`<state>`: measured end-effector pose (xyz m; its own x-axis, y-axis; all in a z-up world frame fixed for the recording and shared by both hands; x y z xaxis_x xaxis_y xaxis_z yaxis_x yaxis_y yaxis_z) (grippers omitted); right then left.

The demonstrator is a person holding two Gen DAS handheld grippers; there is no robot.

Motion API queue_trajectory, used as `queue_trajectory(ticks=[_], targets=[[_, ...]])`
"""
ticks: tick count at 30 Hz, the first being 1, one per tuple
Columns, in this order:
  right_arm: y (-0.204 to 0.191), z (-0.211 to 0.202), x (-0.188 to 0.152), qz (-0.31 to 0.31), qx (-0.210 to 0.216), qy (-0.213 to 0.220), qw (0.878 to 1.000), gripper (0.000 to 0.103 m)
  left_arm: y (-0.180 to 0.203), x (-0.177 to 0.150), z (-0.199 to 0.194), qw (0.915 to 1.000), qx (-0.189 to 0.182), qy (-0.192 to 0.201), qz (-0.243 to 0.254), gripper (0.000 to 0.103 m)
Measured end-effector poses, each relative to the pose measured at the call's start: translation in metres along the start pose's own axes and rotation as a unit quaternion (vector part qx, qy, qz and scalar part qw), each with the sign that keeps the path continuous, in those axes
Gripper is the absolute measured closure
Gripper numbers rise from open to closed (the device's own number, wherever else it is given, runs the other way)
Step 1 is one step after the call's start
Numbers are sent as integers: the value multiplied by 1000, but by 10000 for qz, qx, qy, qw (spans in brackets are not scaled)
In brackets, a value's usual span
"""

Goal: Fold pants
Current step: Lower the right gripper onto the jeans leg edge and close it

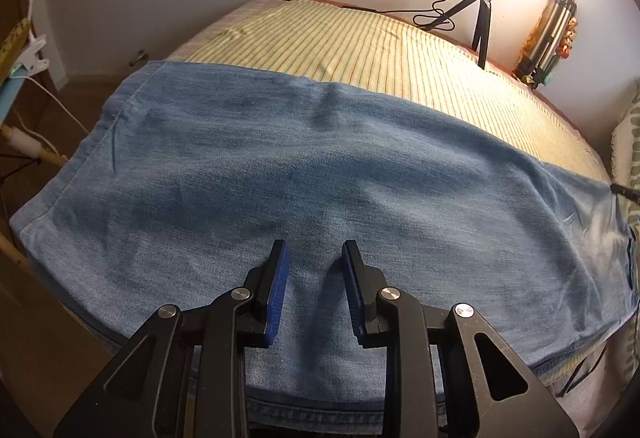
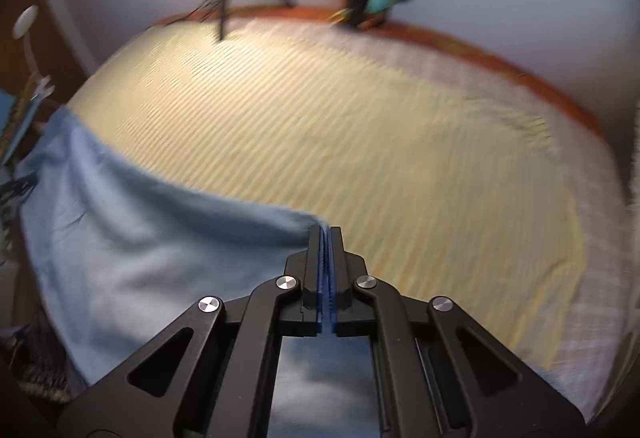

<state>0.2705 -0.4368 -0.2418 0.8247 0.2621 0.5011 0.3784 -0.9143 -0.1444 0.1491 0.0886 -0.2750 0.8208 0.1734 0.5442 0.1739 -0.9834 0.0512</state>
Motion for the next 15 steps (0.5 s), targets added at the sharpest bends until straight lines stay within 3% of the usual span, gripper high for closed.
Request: queue_trajectory(ticks=[2,6,8,10,13,15], targets=[[18,5,4,190,-291,-7,9994,103,1,0,0,10000,34,38,57,77],[27,7,5,455,-273,44,9986,102,0,-2,-2,10000,-12,45,57,77],[25,-1,5,635,118,142,9978,95,-1,-1,-1,10000,-13,34,71,77],[25,-11,4,713,457,203,9962,70,-1,-1,0,9999,10,55,86,77],[13,-16,-1,687,1012,130,9924,51,0,0,0,9999,29,123,55,76],[4,-13,-4,585,1243,25,9905,46,1,0,0,9998,4,167,52,74]])
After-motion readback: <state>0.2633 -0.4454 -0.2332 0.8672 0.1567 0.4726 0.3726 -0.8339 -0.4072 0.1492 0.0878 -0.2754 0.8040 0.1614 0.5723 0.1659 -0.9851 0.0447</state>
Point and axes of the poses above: each gripper's, at about its wrist camera, not at the fingertips, and z roughly the way its jaws point, y to its right, x to its top, the point moved 10 cm from there along z, roughly the way its jaws point, and after that the axes turned 7 degrees about x, right-handed, at the moved point
